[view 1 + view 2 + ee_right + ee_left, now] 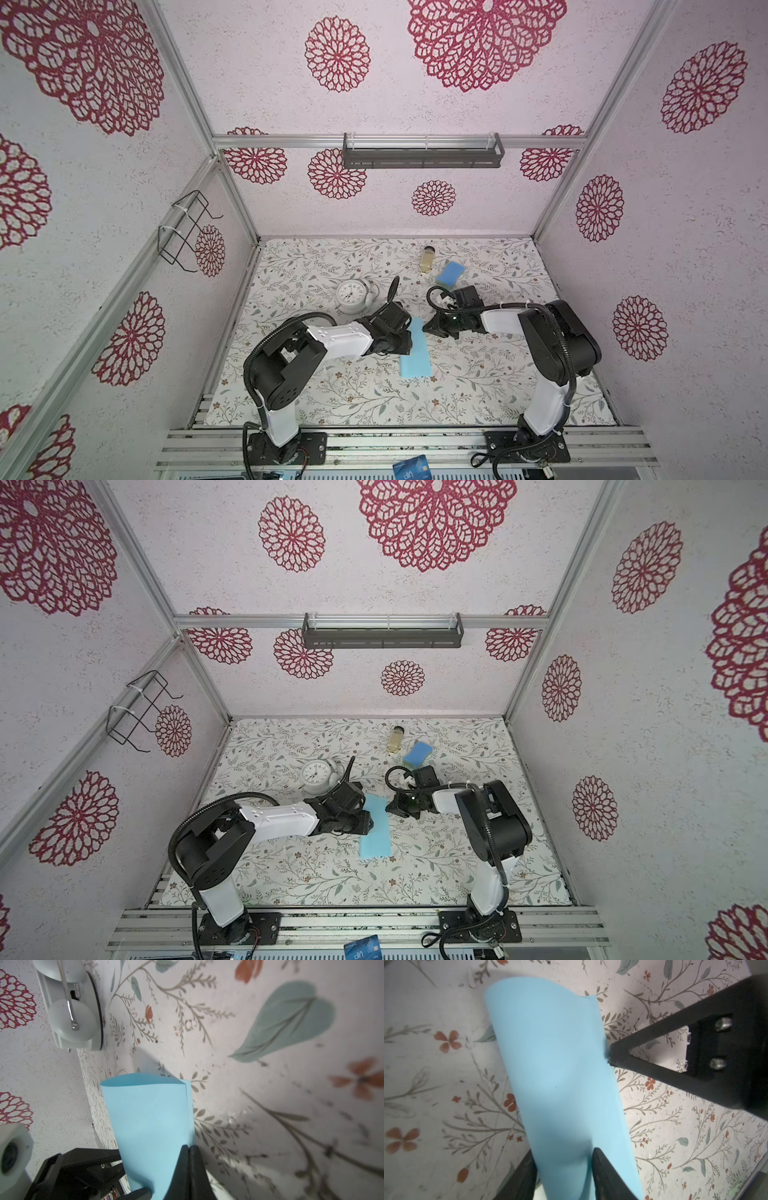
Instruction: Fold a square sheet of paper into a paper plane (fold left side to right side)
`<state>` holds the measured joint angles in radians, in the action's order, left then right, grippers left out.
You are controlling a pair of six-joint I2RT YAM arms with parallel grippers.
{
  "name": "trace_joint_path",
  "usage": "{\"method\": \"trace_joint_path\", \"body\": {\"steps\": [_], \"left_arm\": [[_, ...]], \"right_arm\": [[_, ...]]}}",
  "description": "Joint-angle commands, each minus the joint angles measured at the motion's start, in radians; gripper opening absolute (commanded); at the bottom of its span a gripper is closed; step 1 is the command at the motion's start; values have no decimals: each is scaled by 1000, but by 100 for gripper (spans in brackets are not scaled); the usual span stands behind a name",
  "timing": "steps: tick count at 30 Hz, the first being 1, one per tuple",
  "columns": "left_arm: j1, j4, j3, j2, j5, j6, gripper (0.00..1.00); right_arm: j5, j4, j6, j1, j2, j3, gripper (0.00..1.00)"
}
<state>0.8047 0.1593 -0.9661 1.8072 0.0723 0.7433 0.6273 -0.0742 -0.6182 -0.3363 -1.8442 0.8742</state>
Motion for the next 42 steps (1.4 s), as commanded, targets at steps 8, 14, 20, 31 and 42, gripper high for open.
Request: {"method": "trace_joint_path", "body": {"steps": [8, 14, 20, 31, 42], "left_arm": [[11, -16, 20, -20, -28, 34, 46], [14, -15, 22, -13, -34, 40, 47], [17, -12, 23, -12, -35, 41, 49], [19, -8, 21, -5, -41, 38, 49], [24, 1, 13, 10, -45, 37, 49]], "right_arm": [[-107, 155, 31, 18, 140, -4, 0], [-145, 174, 27, 17, 220, -46, 0], [-133, 153, 11, 18, 270, -100, 0], [-97, 139, 14, -15, 304, -143, 0], [-115, 118, 0, -113, 256, -102, 0]]}}
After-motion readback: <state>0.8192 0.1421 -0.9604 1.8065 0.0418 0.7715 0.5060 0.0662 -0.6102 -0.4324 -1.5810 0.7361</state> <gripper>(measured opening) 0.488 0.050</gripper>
